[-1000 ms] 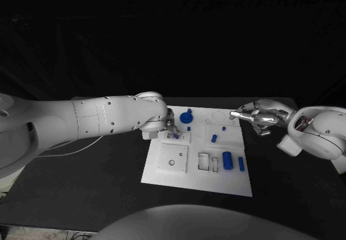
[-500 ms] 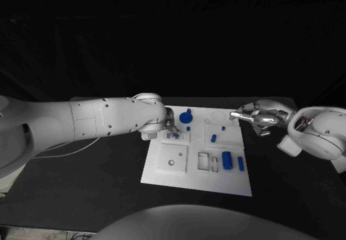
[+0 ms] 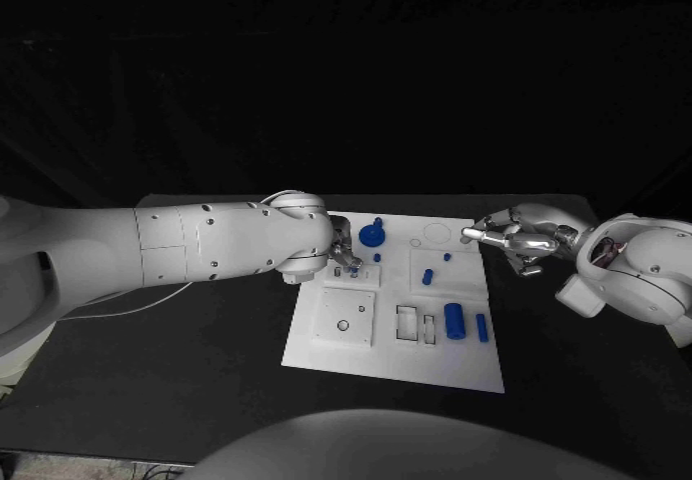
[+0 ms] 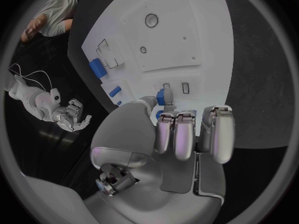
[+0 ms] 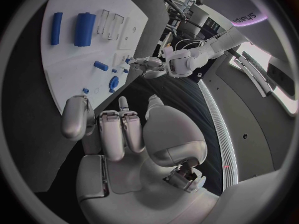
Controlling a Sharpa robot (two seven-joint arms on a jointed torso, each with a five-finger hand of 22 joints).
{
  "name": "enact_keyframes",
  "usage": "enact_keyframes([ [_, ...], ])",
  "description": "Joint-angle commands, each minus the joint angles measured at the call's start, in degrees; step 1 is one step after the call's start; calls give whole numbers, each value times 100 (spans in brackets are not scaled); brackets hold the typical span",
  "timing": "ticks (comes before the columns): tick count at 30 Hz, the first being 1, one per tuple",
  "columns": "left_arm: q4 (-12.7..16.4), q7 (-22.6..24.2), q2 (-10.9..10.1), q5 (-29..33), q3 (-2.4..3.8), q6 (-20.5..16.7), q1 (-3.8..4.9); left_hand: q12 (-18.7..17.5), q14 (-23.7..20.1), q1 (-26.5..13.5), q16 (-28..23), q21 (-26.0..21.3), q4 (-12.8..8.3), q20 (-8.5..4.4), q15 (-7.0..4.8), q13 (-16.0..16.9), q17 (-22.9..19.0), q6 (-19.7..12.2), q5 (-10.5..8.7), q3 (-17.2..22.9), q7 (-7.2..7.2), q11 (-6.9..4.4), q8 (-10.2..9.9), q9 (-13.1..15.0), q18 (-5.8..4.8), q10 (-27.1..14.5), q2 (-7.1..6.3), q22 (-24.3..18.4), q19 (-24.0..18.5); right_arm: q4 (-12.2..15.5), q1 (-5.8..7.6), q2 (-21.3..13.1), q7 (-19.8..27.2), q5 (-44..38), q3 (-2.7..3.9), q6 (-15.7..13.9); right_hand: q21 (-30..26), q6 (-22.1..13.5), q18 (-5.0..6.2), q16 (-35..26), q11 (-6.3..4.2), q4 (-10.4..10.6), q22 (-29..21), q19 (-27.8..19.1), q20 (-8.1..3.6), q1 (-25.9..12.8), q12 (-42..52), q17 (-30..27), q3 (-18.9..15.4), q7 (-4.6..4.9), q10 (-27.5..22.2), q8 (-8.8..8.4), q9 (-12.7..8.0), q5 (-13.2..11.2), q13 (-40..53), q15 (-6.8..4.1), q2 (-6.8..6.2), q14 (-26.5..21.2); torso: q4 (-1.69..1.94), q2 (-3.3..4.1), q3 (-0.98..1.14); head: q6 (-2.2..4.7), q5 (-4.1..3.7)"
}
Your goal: Assemble the parts on the task board
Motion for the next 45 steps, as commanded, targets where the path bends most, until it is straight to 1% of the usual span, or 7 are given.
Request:
enact_keyframes([
  [1, -1, 19, 6, -123, 0, -76, -15, -10, 604, -25, 14, -9, 3, 29, 11, 1506, 1510, 29, -17, 30, 9, 16, -19, 4, 29, 596, -49, 1157, 214, -1, -10, 1, 73, 0, -1, -5, -31, -43, 74, -35, 20, -1, 878, -56, 8, 57, -41, 802, -39, 3, -14, -39, -13, 22, 1027, 38, 10, -2, -3, -1, 0, 0, 1],
  [14, -80, -49, 46, -164, -1, 2, -61, -10, 604, -44, 14, -16, 18, 29, 11, 1506, 1510, 25, -38, 48, 11, 17, -30, 11, 33, 596, -49, 1147, 203, -1, -16, -3, 72, 0, -1, -18, -43, -53, 77, -41, 20, -2, 874, -66, 9, 67, -47, 793, -38, 3, -26, -46, -17, 28, 1019, 38, 11, -10, 1, 2, 2, 0, 21],
  [20, -126, -16, 85, -160, -1, -33, -81, -10, 604, -51, 14, -22, 23, 29, 11, 1506, 1510, 24, -48, 54, 12, 18, -35, 14, 36, 596, -50, 1139, 194, 0, -17, 3, 75, 1, -1, -17, -61, -57, 81, -46, 20, -2, 868, -81, 9, 72, -52, 786, -38, 4, -33, -50, -20, 31, 1014, 38, 13, -16, -4, 5, -5, 0, 18],
  [30, -99, 54, 118, -159, -1, -149, -141, -10, 604, -48, 14, -27, 19, 29, 12, 1506, 1510, 27, -62, 69, 9, 17, -37, 20, 38, 596, -52, 1133, 188, -12, -27, 4, 81, 3, -1, -11, -74, -64, 84, -52, 21, -3, 864, -92, 10, 80, -59, 777, -38, 4, -45, -55, -23, 35, 1006, 39, 15, -25, -2, 1, -4, 0, 22],
  [36, -130, 30, 106, -165, -1, -138, -193, -23, 604, -49, 14, -35, 19, 29, 12, 1492, 1510, 32, -75, 78, 8, 16, -39, 24, 41, 578, -54, 1122, 175, -24, -41, 10, 87, 8, -1, -15, -83, -66, 86, -55, 21, -2, 862, -99, 10, 82, -60, 772, -38, 4, -48, -57, -24, 37, 1004, 39, 16, -30, -5, -4, 4, 0, 34],
  [40, -140, 9, 80, -189, -2, -135, -215, -38, 604, -53, 14, -43, 20, 29, 12, 1476, 1510, 31, -90, 86, 10, 17, -45, 27, 45, 557, -59, 1111, 163, -29, -48, 8, 93, 9, -1, -22, -95, -69, 89, -60, 21, -2, 858, -109, 11, 85, -65, 766, -38, 4, -57, -59, -26, 39, 998, 39, 17, -36, -1, 0, -4, 0, 24],
  [45, -146, -4, 54, -224, -2, -151, -225, -49, 604, -54, 14, -46, 21, 29, 12, 1465, 1510, 30, -97, 91, 10, 18, -49, 29, 46, 542, -60, 1108, 160, -31, -53, 3, 97, 11, -1, -27, -95, -69, 89, -60, 21, -2, 858, -109, 11, 85, -65, 766, -38, 4, -57, -59, -26, 39, 998, 39, 17, -36, 1, 2, -3, 0, 31],
])
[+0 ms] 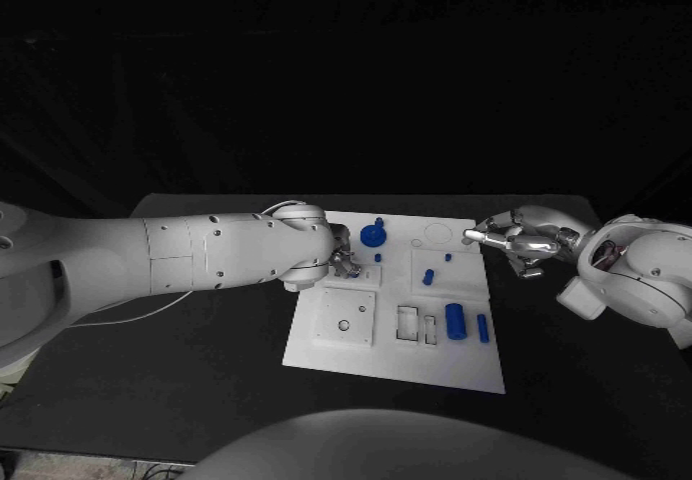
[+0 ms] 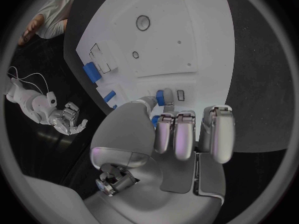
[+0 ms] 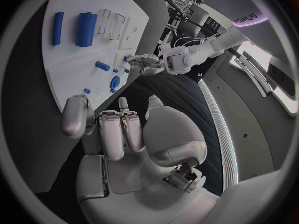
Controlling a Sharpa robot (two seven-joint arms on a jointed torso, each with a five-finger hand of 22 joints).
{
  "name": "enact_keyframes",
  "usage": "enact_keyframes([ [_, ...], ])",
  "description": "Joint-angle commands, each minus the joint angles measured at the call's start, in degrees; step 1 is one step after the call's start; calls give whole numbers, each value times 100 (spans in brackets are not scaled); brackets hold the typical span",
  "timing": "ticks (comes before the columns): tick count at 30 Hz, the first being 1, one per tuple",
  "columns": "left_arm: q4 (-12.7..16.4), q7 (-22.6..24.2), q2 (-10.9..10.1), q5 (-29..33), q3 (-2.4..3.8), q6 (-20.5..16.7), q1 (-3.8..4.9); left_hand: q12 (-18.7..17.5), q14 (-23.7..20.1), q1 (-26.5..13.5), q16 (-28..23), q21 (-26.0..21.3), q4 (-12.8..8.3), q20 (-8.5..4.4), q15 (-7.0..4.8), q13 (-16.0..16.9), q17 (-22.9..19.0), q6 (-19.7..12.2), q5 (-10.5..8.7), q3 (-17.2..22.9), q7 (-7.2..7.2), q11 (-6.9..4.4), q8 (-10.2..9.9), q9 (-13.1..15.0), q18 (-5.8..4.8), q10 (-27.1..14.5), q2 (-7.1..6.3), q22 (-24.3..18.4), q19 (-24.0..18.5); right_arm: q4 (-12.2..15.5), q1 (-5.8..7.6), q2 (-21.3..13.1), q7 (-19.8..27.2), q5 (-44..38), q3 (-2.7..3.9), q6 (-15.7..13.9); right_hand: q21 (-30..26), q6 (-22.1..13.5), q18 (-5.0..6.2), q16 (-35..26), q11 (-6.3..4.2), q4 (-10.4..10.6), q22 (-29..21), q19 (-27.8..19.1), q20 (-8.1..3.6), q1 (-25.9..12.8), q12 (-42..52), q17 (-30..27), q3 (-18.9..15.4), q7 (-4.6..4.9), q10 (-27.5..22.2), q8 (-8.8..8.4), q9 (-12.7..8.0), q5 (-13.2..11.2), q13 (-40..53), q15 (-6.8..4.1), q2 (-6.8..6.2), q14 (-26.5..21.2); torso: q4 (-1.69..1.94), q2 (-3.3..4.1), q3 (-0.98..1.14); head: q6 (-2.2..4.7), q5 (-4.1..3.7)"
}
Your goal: Assemble the parts on the task board
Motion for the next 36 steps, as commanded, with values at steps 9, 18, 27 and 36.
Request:
enact_keyframes([
  [9, -9, -10, -29, -128, -2, -43, -11, -47, 604, -29, 14, -23, 2, 29, 12, 1459, 1507, 23, -33, 62, -1, 17, -21, 6, 46, 534, -35, 1109, 160, -6, -12, 0, 70, 7, -1, 12, -41, -38, 100, -46, 2, -2, 848, -67, -8, 70, -30, 751, -38, 11, -53, -31, -8, 44, 989, 19, -3, -25, 4, 4, -3, 0, 12],
  [18, -19, 3, -11, -121, -2, 3, -12, -58, 604, -45, 14, -36, 3, 31, 13, 1448, 1507, 28, -119, 89, 3, 20, -41, 21, 51, 520, -58, 1097, 146, -9, -16, 8, 69, 8, -1, 19, -72, -47, 107, -58, 4, -4, 838, -93, -7, 83, -55, 734, -36, 13, -96, -38, -13, 53, 959, 20, 3, -42, 0, 2, -1, 0, 27],
  [27, -52, 60, 23, -11, -2, 90, -13, -81, 604, -428, 14, -63, 127, 62, 53, 1427, 1507, 55, -1004, -4, 57, 68, -228, 10, 56, 493, -50, 1085, 125, -13, -18, 11, 68, 9, -1, 17, -92, -53, 112, -64, 6, -9, 832, -109, -5, 102, -104, 726, -33, 15, -179, -44, -18, 60, 900, 22, 5, -50, -10, 5, -1, 0, 28],
  [36, -120, 39, 52, 37, -2, 199, -35, -87, 604, -939, 14, -75, 139, 98, 87, 1422, 1507, 132, -1395, -283, 98, 108, -436, -82, 58, 485, -29, 1092, 126, -16, -19, 9, 66, 9, -1, 24, -108, -55, 115, -76, 7, -11, 827, -123, -4, 110, -125, 709, -32, 17, -214, -46, -20, 65, 874, 22, 7, -66, -7, 4, 1, 0, 8],
])
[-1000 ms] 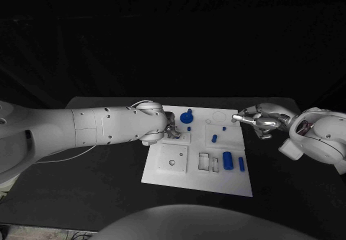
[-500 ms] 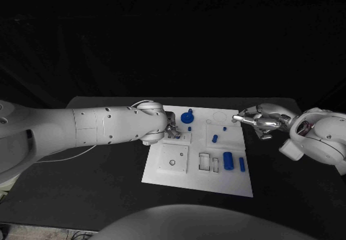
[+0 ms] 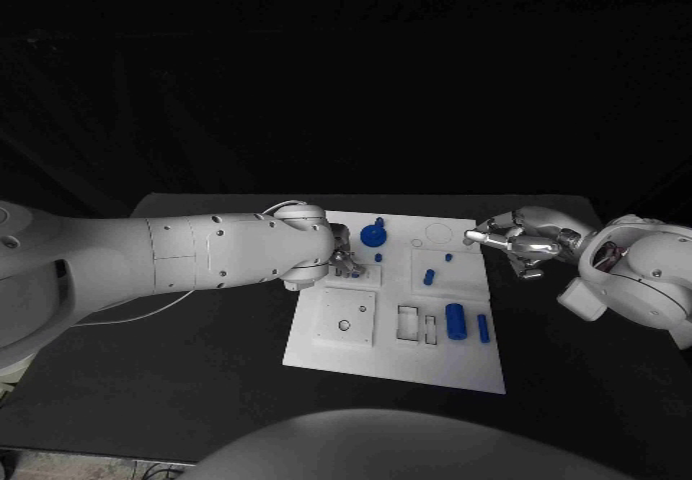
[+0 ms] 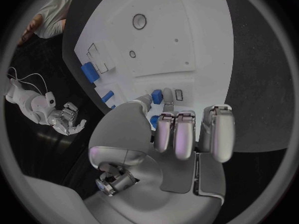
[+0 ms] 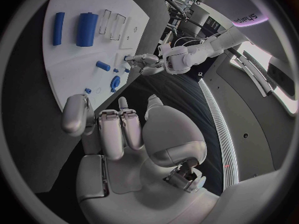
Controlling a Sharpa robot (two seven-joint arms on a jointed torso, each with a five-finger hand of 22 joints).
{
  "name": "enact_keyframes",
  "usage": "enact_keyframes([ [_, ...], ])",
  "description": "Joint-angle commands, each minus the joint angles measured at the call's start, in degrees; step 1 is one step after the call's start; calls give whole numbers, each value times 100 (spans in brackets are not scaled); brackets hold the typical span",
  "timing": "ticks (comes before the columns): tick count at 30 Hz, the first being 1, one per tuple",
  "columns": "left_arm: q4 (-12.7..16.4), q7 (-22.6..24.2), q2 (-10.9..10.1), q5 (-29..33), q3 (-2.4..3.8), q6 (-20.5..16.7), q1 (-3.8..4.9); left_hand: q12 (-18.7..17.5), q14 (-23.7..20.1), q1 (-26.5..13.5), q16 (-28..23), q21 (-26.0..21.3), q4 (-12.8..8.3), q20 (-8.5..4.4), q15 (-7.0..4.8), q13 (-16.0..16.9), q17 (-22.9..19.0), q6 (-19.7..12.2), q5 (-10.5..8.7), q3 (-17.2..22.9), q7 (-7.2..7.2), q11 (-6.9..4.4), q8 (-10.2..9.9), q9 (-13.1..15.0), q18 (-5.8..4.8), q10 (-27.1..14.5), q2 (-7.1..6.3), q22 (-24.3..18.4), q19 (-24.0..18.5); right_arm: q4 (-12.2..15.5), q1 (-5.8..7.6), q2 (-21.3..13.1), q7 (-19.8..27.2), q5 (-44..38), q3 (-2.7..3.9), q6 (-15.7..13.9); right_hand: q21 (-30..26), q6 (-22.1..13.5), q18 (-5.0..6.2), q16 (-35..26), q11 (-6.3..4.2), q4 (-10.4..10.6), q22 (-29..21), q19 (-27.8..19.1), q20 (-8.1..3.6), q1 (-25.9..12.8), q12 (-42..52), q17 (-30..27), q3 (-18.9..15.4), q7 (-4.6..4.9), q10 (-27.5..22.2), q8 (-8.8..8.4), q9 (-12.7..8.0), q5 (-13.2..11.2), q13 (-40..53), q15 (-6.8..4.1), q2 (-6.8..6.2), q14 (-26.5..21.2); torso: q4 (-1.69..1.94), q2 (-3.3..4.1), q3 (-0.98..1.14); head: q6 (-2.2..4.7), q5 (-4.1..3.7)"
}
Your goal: Assemble the parts on the task board
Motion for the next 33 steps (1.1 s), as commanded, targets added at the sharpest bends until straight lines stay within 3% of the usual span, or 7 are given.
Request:
enact_keyframes([
  [1, -21, 10, 17, 77, -1, 186, -15, -39, 603, -103, 14, -24, 8, 59, 48, 1421, 1509, 41, -62, -80, 5, 37, -50, -28, 59, 492, 1, 1090, 122, 0, -5, 2, 53, 3, -1, 34, -30, -38, 118, -33, 9, -12, 828, -44, -4, 62, -26, 708, -32, 3, -36, -24, -10, 24, 868, 2, -2, -49, 2, -1, 1, 0, -11],
  [11, -75, 31, 44, 129, -1, 218, -35, -54, 603, -290, 14, -43, 8, 75, 65, 1407, 1509, 26, -267, -260, 27, 55, -183, -63, 64, 473, 0, 1082, 106, -22, -16, 9, 55, 4, -1, 41, -40, -36, 121, -43, 10, -13, 824, -52, -3, 66, -37, 694, -31, 5, -55, -23, -11, 28, 853, 3, -1, -62, 13, 0, 1, 0, -10],
  [18, -85, 61, 41, 141, -1, 161, -48, -58, 603, -713, 14, -53, 7, 90, 79, 1405, 1509, -26, -780, -625, 59, 75, -322, -55, 65, 469, -19, 1092, 109, -34, -35, 7, 58, 4, -1, 44, -65, -27, 126, -54, 13, -9, 816, -72, -2, 71, -53, 679, -33, 9, -80, -20, -11, 32, 835, 5, 2, -75, 14, -4, -2, 0, -1],
  [23, -3, 117, -46, 143, 2, -76, -52, -36, 603, -1239, 14, -21, 24, 87, 76, 1427, 1509, -28, -846, -1119, 65, 80, -365, -20, 50, 500, -285, 1140, 161, -33, -39, -5, 71, 4, -1, 31, -68, -20, 127, -58, 15, -4, 816, -75, -1, 69, -59, 674, -37, 12, -89, -18, -12, 31, 829, 6, 2, -80, 7, 4, -4, 0, -1],
  [26, 139, 190, -179, 144, 13, -332, -49, -1, 603, -1285, 14, 13, 12, 81, 69, 1460, 1509, 1, -846, -1259, 55, 74, -356, 3, 36, 544, -376, 1180, 209, -27, -40, -26, 84, 4, -1, 19, -67, -10, 126, -59, 18, 8, 816, -74, 1, 57, -63, 672, -48, 14, -94, -15, -13, 25, 824, 8, 2, -81, 12, 8, -6, 0, -30],
  [30, 367, 267, -400, 143, 77, -577, 14, 33, 603, -1210, 14, 45, 8, 70, 53, 1493, 1509, 52, -846, -1354, 35, 56, -330, 38, 23, 588, -441, 1218, 256, -18, -41, -65, 95, 3, -1, -4, -69, 0, 126, -59, 21, 25, 816, -76, 4, 28, -67, 672, -71, 16, -99, -14, -16, 15, 819, 11, 3, -82, 14, 4, -2, 0, -58],
  [33, 563, 318, -601, 171, 112, -701, 173, 47, 603, -1179, 14, 64, 13, 56, 36, 1507, 1509, 100, -846, -1437, 16, 39, -301, 71, 15, 605, -488, 1240, 284, 0, -41, -100, 105, 3, 0, -31, -69, 8, 125, -58, 22, 35, 817, -75, 7, -15, -69, 672, -100, 17, -98, -14, -19, 3, 817, 14, 6, -81, 6, 12, -1, 0, -56],
])
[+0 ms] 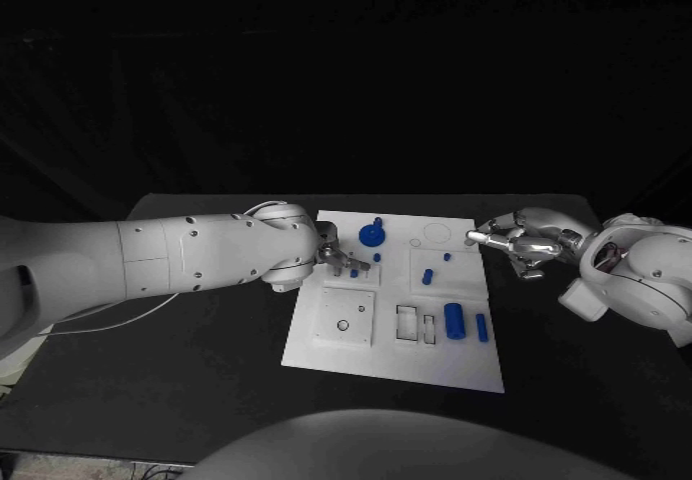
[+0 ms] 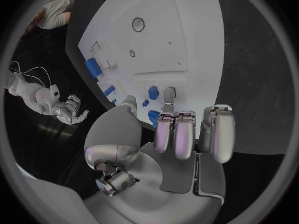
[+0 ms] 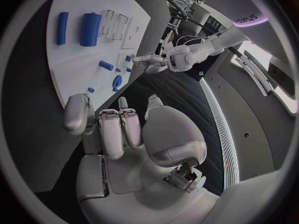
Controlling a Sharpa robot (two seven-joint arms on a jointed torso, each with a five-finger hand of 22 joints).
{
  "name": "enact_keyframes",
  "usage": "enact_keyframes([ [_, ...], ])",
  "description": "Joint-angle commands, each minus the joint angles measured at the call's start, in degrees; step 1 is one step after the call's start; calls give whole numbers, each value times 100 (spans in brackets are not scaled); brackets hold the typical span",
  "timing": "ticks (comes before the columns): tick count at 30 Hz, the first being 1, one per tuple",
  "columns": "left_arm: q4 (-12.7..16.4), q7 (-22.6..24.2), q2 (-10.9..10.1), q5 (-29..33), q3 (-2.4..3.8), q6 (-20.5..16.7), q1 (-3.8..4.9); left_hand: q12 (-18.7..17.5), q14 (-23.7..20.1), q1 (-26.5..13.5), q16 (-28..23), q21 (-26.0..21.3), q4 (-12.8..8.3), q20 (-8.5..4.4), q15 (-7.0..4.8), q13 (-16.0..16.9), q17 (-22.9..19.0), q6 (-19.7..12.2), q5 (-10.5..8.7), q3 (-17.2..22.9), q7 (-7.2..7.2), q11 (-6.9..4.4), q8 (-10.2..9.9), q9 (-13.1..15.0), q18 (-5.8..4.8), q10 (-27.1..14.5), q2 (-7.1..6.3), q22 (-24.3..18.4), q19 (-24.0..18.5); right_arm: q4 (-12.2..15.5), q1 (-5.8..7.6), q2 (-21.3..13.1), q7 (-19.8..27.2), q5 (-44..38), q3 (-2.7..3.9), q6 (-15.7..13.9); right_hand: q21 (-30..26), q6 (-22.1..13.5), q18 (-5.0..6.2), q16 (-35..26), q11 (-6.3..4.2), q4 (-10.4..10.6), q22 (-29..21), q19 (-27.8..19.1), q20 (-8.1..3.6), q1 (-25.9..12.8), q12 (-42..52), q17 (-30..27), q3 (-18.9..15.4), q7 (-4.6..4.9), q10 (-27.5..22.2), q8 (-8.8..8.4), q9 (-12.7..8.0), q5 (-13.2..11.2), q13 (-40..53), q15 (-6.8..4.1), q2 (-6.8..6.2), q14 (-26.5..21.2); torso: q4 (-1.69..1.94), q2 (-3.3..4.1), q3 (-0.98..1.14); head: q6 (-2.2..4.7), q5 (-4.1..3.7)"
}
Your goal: Assemble the parts on the task board
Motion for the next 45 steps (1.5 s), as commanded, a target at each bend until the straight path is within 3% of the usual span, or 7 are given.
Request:
enact_keyframes([
  [1, 194, 174, -160, 86, 56, -378, 183, 34, 603, 11, 14, 33, 1, 10, -10, 1506, 1505, 55, -25, -80, -4, -17, 43, 29, 13, 595, -57, 1248, 294, 30, -5, -35, 92, 0, 0, -32, -22, 9, 37, -34, 4, 5, 815, -32, 7, -29, -39, 675, -45, 18, -35, -14, -9, 1, 812, 15, 9, -37, -3, 11, 2, 0, -17],
  [10, 493, 187, -612, 411, 179, -183, 926, 34, 603, 257, 14, 264, -7, -28, -48, 1506, 1505, 182, 64, -177, -56, -61, 113, 112, -86, 595, 133, 1509, 596, 96, 2, -109, 130, 4, 0, -90, 3, 24, 32, -28, 2, 9, 824, -10, 10, -123, -33, 681, -108, 15, -22, -15, -18, -16, 815, 16, 25, -30, 6, 58, -15, 0, -84],
  [16, -27, 20, -324, 603, 150, 663, 1102, 34, 603, 692, 14, 265, -17, -56, -73, 1506, 1505, 237, 714, -206, -88, -90, 121, 168, -87, 595, 351, 1510, 597, 114, 12, -94, 116, 8, 1, -68, 27, 25, 26, -22, 2, 8, 832, 10, 11, -132, -28, 689, -116, 13, -13, -15, -19, -17, 822, 16, 24, -22, 15, 79, -17, 0, -40],
  [19, -343, -59, -104, 544, 115, 909, 1088, 34, 603, 736, 14, 265, -11, -56, -70, 1506, 1505, 228, 849, -222, -85, -88, 105, 172, -87, 595, 412, 1510, 597, 112, 14, -68, 132, 10, 1, -45, 38, 25, 23, -12, 1, 7, 836, 18, 11, -133, -21, 704, -117, 13, -2, -15, -19, -16, 830, 15, 25, -9, 10, 101, -35, 0, -1],
  [23, -795, -58, 196, 295, 95, 968, 911, 34, 603, 863, 14, 265, -15, -57, -72, 1506, 1505, 228, 1227, -255, -89, -91, 78, 181, -87, 595, 481, 1510, 597, 98, 15, -29, 152, 14, 1, -10, 110, 24, 7, 29, -1, 0, 859, 76, 10, -135, 17, 761, -121, 12, 61, -19, -22, 1, 873, 13, 35, 43, 9, 128, -56, 0, 11],
  [31, -1501, 8, 602, 61, 121, 814, 563, 34, 603, 908, 14, 265, -11, -60, -79, 1506, 1505, 274, 1317, -270, -102, -101, 94, 195, -87, 595, 508, 1510, 597, 92, 14, -14, 188, 17, 1, 25, 157, 26, -3, 62, -5, -10, 875, 116, 8, -127, 48, 801, -126, 10, 112, -22, -28, 38, 906, 9, 51, 84, 0, 155, -81, 0, -26],
  [45, -1826, 98, 801, -9, 144, 816, 431, 34, 603, 1007, 14, 265, -21, -71, -92, 1506, 1505, 322, 1376, -283, -128, -120, 173, 277, -87, 595, 551, 1510, 597, 63, 14, 14, 183, 18, 1, 44, 153, 28, -1, 58, -6, -16, 873, 113, 6, -107, 43, 790, -128, 9, 103, -26, -34, 90, 895, 7, 62, 77, 3, 150, -75, 0, -6],
])
